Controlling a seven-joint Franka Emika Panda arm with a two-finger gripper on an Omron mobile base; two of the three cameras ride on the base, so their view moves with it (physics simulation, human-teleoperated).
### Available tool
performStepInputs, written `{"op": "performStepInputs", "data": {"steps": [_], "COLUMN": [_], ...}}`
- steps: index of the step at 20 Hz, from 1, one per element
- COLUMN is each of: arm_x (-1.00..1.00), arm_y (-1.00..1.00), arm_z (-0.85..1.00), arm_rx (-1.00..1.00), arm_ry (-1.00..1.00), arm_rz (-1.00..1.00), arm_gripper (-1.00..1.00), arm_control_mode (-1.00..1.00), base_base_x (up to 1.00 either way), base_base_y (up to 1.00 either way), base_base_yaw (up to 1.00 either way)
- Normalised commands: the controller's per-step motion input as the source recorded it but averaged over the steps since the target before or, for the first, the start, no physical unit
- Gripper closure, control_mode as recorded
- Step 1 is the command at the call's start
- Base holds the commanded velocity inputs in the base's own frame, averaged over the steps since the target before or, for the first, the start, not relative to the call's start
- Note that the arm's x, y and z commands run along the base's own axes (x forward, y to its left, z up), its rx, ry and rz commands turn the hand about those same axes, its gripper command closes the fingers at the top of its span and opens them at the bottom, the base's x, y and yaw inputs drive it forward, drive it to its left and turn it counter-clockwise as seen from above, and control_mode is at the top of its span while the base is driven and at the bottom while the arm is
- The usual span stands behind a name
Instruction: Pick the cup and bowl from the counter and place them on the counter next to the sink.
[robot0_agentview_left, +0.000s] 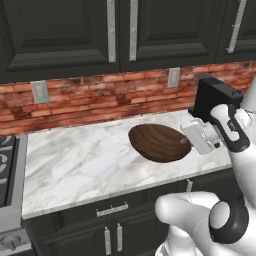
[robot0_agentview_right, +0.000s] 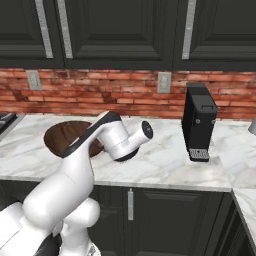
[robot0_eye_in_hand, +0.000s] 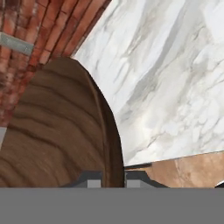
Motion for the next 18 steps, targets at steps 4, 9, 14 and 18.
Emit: {"op": "performStepInputs", "data": {"steps": [4,9,14,18], "arm_x": [-0.46,-0.38,-0.44,-0.38], "arm_y": [-0.23,-0.13,-0.02,0.0], "arm_z": [0.0,0.0,0.0,0.01], "arm_rx": [0.0,0.0,0.0,0.0], "arm_ry": [-0.03,-0.05,-0.05,-0.06], "arm_rz": [0.01,0.01,0.02,0.02], "arm_gripper": [1.0,1.0,1.0,1.0], "arm_control_mode": [-1.0,-1.0,-1.0,-1.0], "base_base_x": [0.0,0.0,0.0,0.0], "base_base_y": [0.0,0.0,0.0,0.0], "base_base_yaw": [0.0,0.0,0.0,0.0]}}
